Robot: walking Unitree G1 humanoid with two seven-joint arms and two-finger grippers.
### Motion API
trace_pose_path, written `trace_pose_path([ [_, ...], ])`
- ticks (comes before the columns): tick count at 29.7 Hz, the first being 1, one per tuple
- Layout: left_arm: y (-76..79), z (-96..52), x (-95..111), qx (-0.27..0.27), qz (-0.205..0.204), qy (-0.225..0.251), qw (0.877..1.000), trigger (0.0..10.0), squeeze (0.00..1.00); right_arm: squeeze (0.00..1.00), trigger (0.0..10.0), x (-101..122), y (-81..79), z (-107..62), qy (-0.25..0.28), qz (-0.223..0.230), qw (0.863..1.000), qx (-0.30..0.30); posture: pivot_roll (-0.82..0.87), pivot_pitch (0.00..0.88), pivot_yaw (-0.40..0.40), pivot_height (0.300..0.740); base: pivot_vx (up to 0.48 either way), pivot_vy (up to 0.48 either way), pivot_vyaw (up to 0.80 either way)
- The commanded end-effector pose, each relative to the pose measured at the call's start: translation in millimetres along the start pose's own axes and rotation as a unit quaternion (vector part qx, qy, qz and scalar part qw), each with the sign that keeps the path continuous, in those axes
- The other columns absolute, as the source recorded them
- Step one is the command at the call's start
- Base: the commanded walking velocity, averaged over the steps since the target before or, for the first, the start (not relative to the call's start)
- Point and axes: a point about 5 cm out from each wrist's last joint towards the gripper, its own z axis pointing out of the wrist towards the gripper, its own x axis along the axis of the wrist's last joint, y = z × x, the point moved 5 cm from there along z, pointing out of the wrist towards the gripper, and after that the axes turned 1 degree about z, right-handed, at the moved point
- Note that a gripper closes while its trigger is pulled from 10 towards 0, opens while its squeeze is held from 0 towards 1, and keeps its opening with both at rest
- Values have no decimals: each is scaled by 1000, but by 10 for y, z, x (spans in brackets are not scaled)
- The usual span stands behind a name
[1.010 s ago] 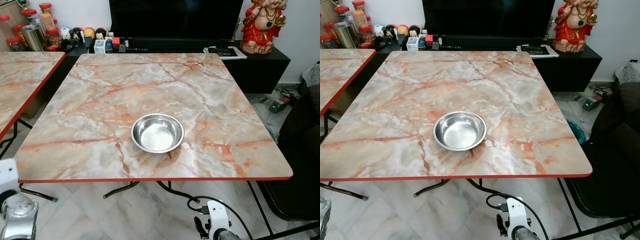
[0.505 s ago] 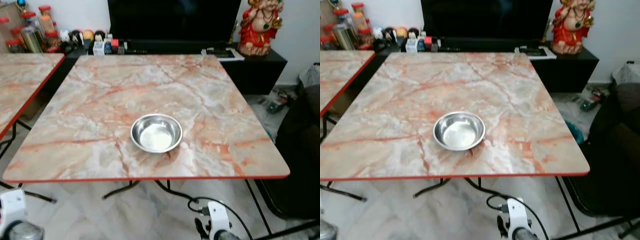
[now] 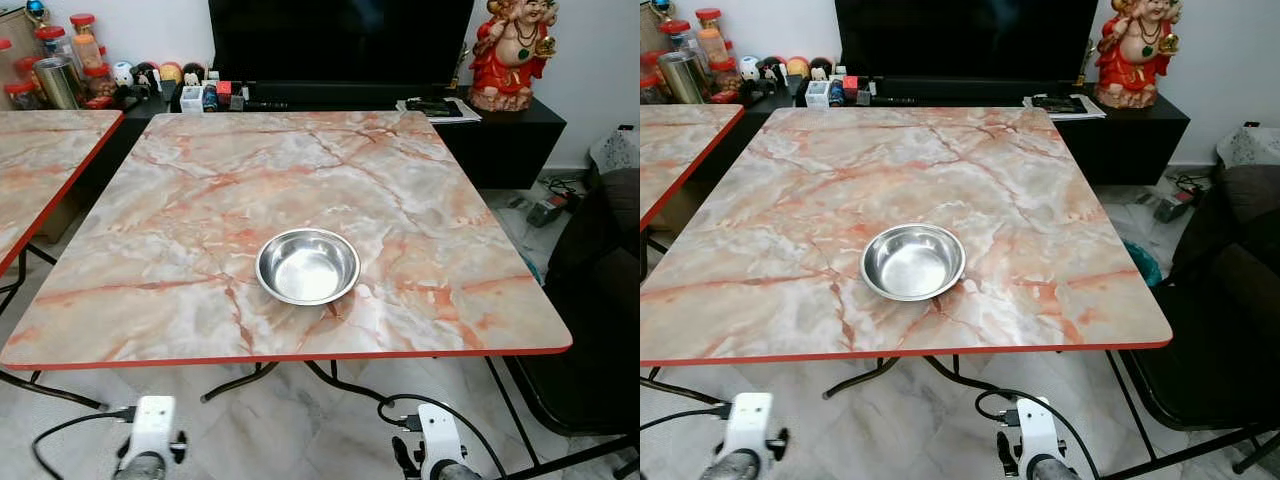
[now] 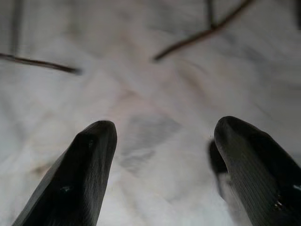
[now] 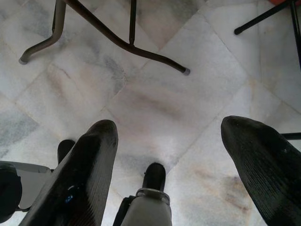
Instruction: Setting the table
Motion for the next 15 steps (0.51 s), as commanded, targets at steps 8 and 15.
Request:
trace_pose_path([
  [8,271,-9,-113,-33,-18,-29,999,10000,0,0,10000,1,64,-3,-1,13,1000,-12,-25,0,15,740,0,0,0],
  [15,259,-29,-213,-20,-59,-45,997,10000,0,0,10000,-52,158,-23,-8,19,999,-24,-32,0,17,740,0,0,0],
])
